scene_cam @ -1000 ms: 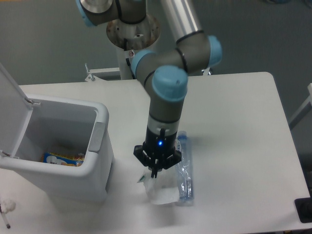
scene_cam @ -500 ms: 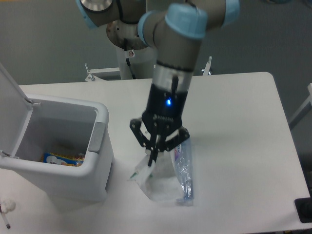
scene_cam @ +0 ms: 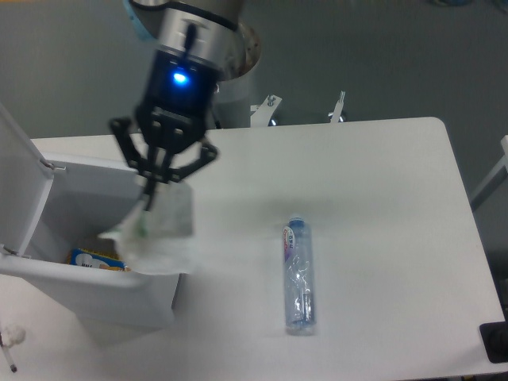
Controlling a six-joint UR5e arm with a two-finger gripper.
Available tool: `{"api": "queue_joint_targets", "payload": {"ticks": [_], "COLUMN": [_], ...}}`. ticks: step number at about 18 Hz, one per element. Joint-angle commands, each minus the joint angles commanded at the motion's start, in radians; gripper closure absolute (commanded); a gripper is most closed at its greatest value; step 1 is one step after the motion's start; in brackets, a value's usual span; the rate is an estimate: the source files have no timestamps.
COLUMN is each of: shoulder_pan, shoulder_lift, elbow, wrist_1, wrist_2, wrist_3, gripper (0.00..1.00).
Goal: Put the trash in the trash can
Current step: 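Lift the bag and carry it over the white trash bin, then open the gripper to drop the bag into the bin, then move the gripper over the clear water bottle and lower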
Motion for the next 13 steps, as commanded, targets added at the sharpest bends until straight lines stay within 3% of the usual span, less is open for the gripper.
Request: {"api": "queue_joint_targets", "payload": {"ticks": [1, 4, 10, 13], "shoulder_pan": [-0.008, -0.011, -0.003, 0.081], "shoulder_lift": [0.0, 0.0, -0.005, -0.012], "elbow": [-0.015, -0.029, -0.037, -0.04], "wrist_1": [0.002, 0.005, 0.003, 0.003], "wrist_2": [-0.002, -0.002, 0.002, 0.002], "wrist_3": [0.012, 0.018, 0.017, 0.012], "gripper": [0.5, 0.0, 0.0, 0.0]}}
